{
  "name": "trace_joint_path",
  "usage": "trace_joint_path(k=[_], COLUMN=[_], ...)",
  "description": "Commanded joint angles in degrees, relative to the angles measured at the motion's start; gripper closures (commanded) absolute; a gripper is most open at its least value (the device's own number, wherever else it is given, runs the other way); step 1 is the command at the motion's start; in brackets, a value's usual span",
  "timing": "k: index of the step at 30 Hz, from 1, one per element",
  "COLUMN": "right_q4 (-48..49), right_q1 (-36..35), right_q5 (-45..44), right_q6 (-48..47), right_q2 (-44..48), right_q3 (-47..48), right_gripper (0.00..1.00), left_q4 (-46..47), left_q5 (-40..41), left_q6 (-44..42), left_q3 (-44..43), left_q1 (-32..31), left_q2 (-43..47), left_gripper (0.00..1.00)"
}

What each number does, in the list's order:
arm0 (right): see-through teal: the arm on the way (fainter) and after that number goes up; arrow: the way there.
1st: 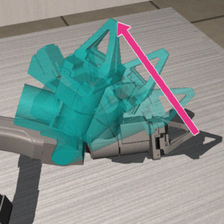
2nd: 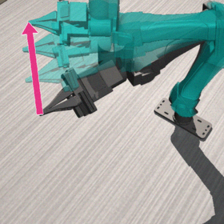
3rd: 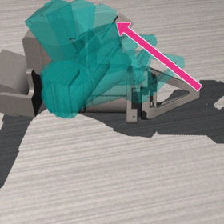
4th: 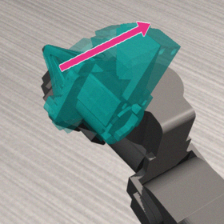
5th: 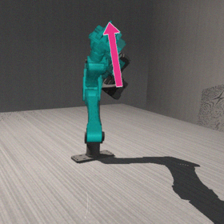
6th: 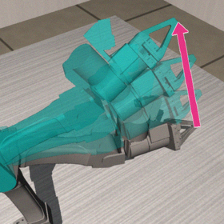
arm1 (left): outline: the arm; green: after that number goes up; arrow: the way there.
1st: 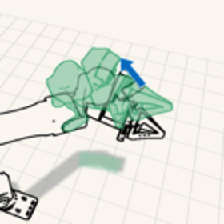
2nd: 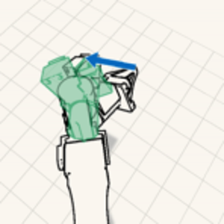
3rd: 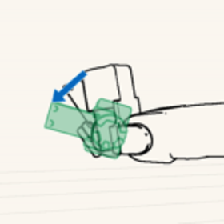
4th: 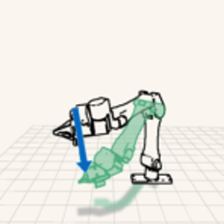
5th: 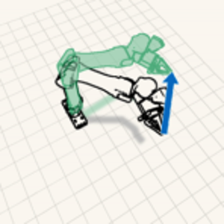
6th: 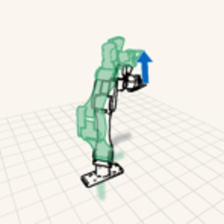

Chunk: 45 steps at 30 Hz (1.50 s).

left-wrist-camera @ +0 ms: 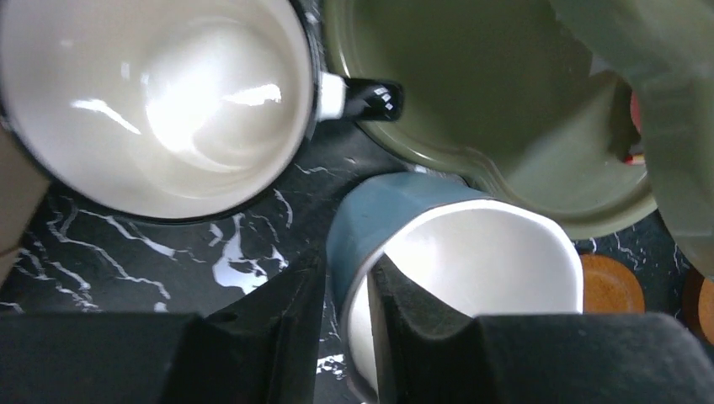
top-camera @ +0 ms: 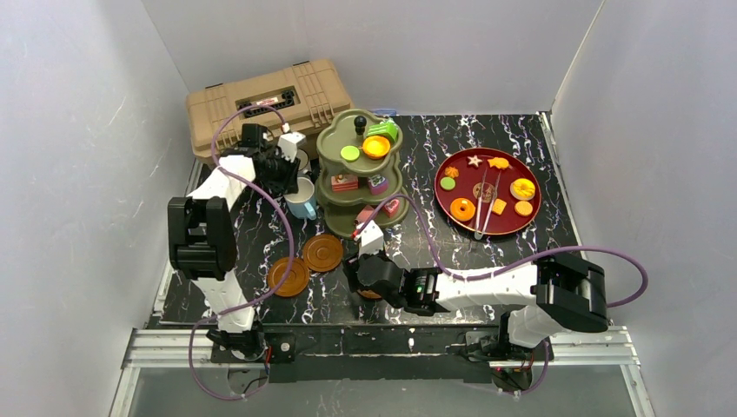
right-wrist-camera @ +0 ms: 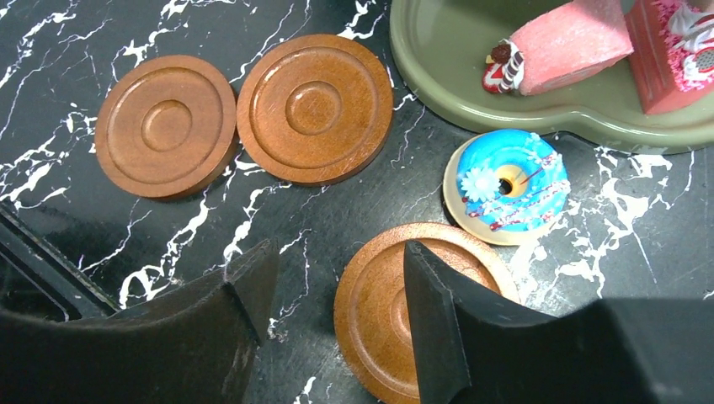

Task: Serve the afternoon tea
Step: Pick up the cup at the center of the board, then place the cup on the coaster.

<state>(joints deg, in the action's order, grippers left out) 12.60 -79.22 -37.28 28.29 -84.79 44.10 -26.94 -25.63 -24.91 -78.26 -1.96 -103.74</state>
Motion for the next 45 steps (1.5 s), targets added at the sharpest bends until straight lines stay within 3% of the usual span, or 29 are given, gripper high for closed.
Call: trace_joint_path(k=[1,10,19,40,43,45], right_q4=[1.3,5.6,9.6,6.7,6.6,6.6], right_q1=[-0.3,-0.1,0.0,1.8,1.9,1.9], right_q5=[-3.3,-3.7,3.3,7.6,9.0,10.1], right_q6=[-0.3,-5.5,-10.4,-14.5,-14.7,-14.5], right_q2=[1.2,-2.7,-10.8,-16.2,-17.6,-18.4], right_q3=[1.1,5.8,17.2,22.9,24.1,24.6], right_gripper=[0.34,0.21,0.19,0.42,0.49,0.60], left_q4=[-0.6,-4.8,-7.2,-13.9,-14.3,-14.6], left_q5=[0.7,2.5,8.9,7.7,7.2,6.6], left_q6=[0.0,2.9,10.0,9.8,9.6,9.7], left_q3=[3.5,12.1,16.7,19.2,19.7,19.8], left_q1=[-2.1,-2.8,-6.9,-9.8,-9.9,-9.9], left_q2=[3.7,18.9,31.8,38.0,38.4,38.4], left_gripper=[0.81,1.00,1.00,1.00,1.00,1.00])
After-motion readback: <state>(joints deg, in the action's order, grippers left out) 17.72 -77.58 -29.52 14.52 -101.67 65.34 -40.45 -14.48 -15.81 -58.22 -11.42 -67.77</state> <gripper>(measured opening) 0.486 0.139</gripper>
